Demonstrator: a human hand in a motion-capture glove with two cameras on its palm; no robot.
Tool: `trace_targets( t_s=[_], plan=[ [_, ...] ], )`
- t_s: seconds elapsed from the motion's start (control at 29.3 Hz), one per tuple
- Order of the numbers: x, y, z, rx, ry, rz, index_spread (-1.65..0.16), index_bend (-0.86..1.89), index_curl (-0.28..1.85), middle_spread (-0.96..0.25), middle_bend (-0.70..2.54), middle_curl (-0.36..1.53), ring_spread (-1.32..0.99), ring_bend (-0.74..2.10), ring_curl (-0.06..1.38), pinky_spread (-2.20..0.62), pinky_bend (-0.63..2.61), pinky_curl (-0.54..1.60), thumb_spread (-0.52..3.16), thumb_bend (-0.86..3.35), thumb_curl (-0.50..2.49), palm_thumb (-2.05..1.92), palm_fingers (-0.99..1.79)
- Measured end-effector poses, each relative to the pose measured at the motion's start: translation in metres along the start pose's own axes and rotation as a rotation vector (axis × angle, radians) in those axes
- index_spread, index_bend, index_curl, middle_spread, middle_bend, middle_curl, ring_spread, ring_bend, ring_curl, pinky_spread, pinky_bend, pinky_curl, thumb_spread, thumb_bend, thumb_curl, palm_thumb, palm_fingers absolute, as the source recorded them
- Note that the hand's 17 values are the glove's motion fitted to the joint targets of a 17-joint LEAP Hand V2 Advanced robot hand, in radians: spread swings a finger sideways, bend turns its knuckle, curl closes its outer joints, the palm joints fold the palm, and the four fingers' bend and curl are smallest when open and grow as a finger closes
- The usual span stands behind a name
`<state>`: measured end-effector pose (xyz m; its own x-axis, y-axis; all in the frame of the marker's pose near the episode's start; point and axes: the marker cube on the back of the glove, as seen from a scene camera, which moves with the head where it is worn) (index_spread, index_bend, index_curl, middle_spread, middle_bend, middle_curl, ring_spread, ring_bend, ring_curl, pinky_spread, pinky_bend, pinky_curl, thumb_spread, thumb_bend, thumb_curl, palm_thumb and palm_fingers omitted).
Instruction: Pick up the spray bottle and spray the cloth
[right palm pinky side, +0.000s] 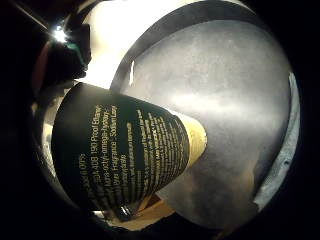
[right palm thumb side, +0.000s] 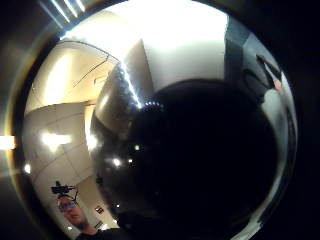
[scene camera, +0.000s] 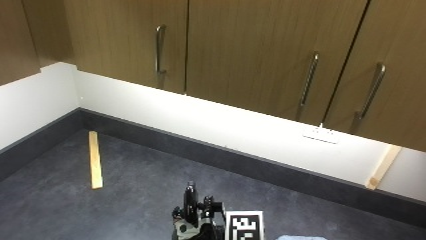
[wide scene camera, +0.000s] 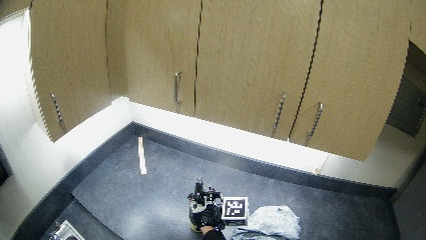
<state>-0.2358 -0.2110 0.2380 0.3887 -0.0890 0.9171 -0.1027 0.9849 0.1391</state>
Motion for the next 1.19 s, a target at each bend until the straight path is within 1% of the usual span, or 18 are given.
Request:
trace_targets(
  t_s=[0.07,0.17,0.24,0.31,0.34,0.37,0.48,0.61,0.78,0.99,1.12,1.19],
  plan=[
    [0.002,-0.003,0.015,0.002,-0.041,0.011,-0.11,0.25,0.60,0.01,0.18,0.55,-0.06,0.19,0.51,0.00,0.18,0.44,0.66,-0.02,0.73,1.16,1.07],
    [0.006,0.001,0.018,-0.011,-0.035,0.031,-0.11,0.21,0.59,0.01,0.19,0.55,-0.06,0.21,0.51,0.00,0.16,0.43,0.69,-0.03,0.72,1.14,1.04],
    [0.007,0.003,0.020,-0.020,-0.028,0.034,-0.12,0.13,0.57,0.02,0.21,0.55,-0.05,0.22,0.52,0.02,0.16,0.43,0.73,-0.05,0.71,1.09,0.92],
    [0.008,0.003,0.021,-0.033,-0.011,0.034,-0.14,0.07,0.54,0.03,0.20,0.55,-0.02,0.19,0.52,0.04,0.18,0.44,0.81,-0.05,0.69,1.04,0.71],
    [0.008,0.004,0.022,-0.043,-0.001,0.035,-0.16,0.03,0.52,0.04,0.17,0.54,0.00,0.20,0.53,0.06,0.21,0.45,0.82,-0.06,0.68,1.01,0.54],
    [0.008,0.004,0.023,-0.053,0.006,0.035,-0.17,0.00,0.51,0.04,0.17,0.54,0.01,0.22,0.55,0.08,0.24,0.47,0.84,-0.06,0.67,0.99,0.47],
    [0.007,0.007,0.026,-0.081,0.008,0.032,-0.21,-0.03,0.44,0.06,0.18,0.51,0.04,0.21,0.53,0.10,0.30,0.47,0.88,-0.05,0.65,0.94,0.30],
    [0.004,0.014,0.031,-0.113,0.008,0.046,-0.25,0.01,0.34,0.07,0.20,0.48,0.07,0.22,0.50,0.13,0.34,0.44,0.92,-0.04,0.63,0.91,0.27],
    [-0.007,0.024,0.040,-0.160,-0.028,0.033,-0.28,0.06,0.29,0.08,0.21,0.47,0.09,0.25,0.47,0.14,0.36,0.42,0.96,-0.03,0.61,0.90,0.27],
    [-0.051,0.048,0.046,-0.249,-0.104,-0.083,-0.30,0.10,0.26,0.08,0.20,0.45,0.11,0.28,0.47,0.16,0.40,0.41,0.98,-0.02,0.59,0.89,0.26],
    [-0.087,0.077,0.043,-0.314,-0.134,-0.193,-0.31,0.10,0.24,0.09,0.20,0.44,0.12,0.30,0.46,0.17,0.43,0.41,0.99,-0.02,0.59,0.89,0.27],
    [-0.102,0.094,0.038,-0.341,-0.156,-0.221,-0.31,0.10,0.24,0.09,0.20,0.44,0.12,0.31,0.46,0.17,0.45,0.41,1.00,-0.02,0.58,0.89,0.27]
  ],
)
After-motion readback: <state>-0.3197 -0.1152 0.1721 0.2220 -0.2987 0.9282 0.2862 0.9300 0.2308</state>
